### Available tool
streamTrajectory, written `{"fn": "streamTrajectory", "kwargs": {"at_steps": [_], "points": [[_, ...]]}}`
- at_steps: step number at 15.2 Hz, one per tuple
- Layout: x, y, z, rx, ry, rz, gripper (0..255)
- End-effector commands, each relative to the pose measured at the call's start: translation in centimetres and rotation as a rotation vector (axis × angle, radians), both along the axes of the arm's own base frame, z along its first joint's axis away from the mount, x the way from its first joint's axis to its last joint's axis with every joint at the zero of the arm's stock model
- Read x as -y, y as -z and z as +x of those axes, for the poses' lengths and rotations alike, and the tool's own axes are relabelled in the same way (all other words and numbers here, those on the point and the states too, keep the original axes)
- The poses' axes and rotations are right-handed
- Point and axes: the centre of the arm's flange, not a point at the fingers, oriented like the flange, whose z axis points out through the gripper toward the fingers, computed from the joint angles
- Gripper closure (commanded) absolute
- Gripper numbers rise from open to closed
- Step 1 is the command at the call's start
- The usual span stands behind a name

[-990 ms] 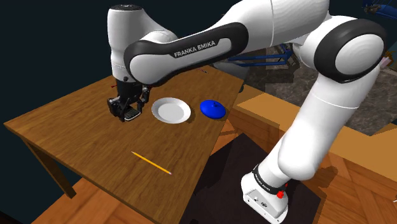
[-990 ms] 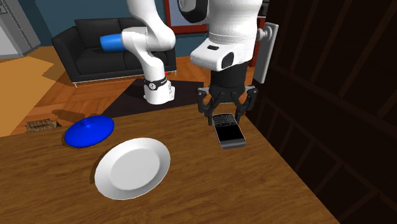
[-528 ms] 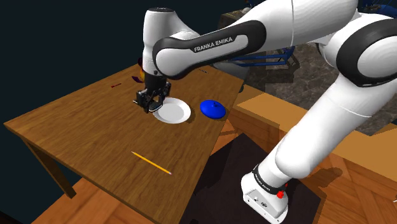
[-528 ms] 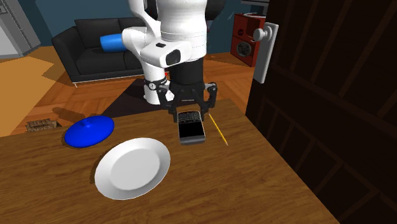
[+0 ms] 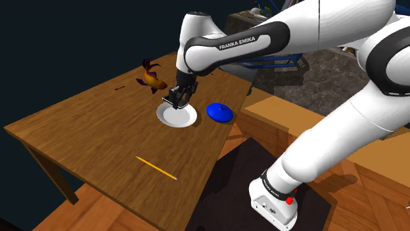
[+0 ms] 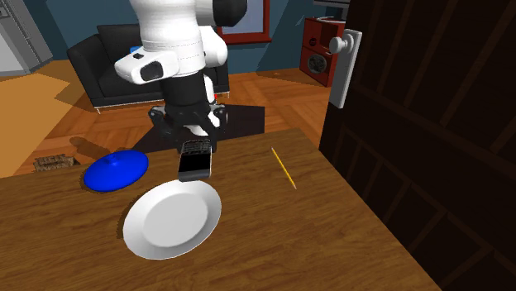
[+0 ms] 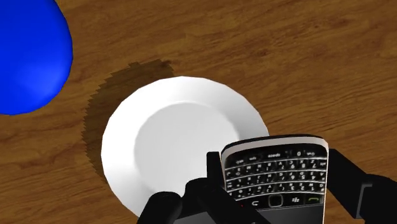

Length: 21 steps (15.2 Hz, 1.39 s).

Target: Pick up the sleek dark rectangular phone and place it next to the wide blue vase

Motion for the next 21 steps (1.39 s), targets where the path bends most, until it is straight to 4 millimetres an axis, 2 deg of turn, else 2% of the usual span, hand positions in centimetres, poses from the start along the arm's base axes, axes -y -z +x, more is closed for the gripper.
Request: {"fn": "streamTrajectory", "kwargs": {"at_steps": [1,21], "points": [[2.7,0.3,0.0,0.000,-0.002,0.000,255],[29.1,0.3,-0.3,0.000,-0.002,0.000,255]]}}
